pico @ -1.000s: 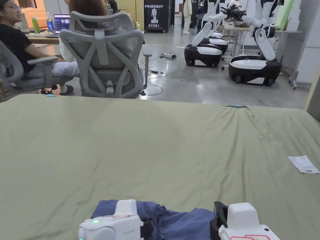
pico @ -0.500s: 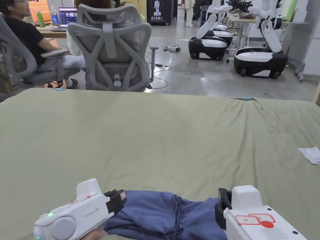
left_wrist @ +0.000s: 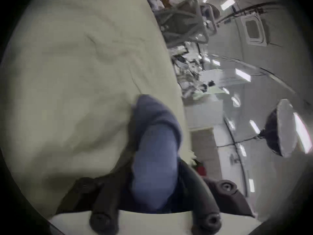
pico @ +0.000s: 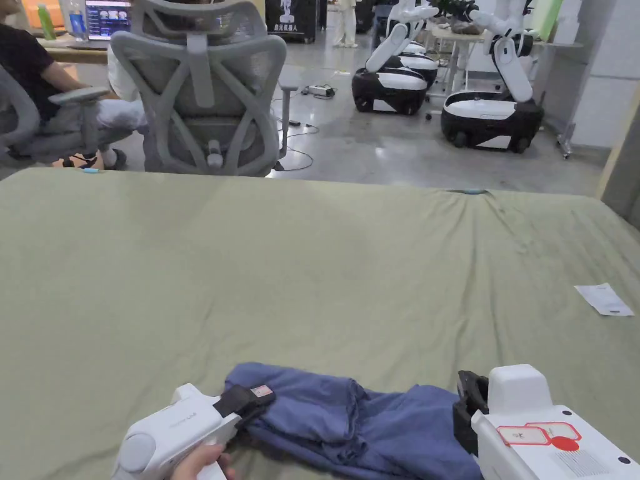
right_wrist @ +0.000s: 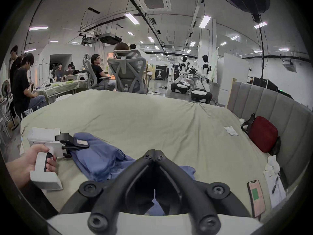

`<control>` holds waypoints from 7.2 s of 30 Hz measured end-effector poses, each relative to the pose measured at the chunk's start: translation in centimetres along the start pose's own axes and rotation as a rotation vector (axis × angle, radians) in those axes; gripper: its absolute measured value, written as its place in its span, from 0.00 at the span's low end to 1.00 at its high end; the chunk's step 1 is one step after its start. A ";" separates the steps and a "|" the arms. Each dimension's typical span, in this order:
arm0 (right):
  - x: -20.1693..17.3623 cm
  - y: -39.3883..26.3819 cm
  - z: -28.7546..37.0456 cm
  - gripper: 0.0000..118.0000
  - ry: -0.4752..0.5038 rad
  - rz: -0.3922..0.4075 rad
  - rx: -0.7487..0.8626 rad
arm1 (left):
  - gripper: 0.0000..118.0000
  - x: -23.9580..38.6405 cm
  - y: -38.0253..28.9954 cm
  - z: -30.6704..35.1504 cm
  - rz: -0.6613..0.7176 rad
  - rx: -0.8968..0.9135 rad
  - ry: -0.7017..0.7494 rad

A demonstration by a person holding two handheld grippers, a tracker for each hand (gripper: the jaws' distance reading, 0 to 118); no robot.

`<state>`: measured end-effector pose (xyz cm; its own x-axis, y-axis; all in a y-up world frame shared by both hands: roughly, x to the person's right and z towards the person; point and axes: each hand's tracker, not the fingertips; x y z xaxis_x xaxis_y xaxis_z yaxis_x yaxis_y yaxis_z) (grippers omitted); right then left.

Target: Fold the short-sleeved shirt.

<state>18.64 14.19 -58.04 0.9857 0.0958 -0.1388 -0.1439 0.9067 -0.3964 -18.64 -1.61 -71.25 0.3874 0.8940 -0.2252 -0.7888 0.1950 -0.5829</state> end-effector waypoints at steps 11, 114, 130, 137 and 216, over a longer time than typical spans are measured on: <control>-1.6 0.8 -1.2 0.00 -0.003 0.011 -0.016 | 0.12 1.8 8.5 10.1 -0.432 0.255 0.153; -36.6 7.7 -14.0 0.00 0.328 0.146 -0.191 | 0.81 -7.3 32.2 25.2 -0.624 0.213 0.405; -8.3 9.2 -2.5 0.00 -0.003 0.070 0.051 | 0.00 14.5 4.4 17.7 -1.077 0.448 0.243; 2.4 12.3 1.9 0.00 -0.128 0.122 0.188 | 0.00 24.8 -5.2 12.9 -1.230 0.469 0.175; 1.6 12.2 6.4 1.00 -0.178 -0.089 0.244 | 1.00 26.6 -8.8 17.5 -1.261 0.571 0.142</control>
<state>18.99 28.08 -57.27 0.9965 0.0621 0.0560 -0.0520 0.9846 -0.1671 -9.74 27.53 -58.45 0.9927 -0.0477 0.1111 0.0548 0.9966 -0.0619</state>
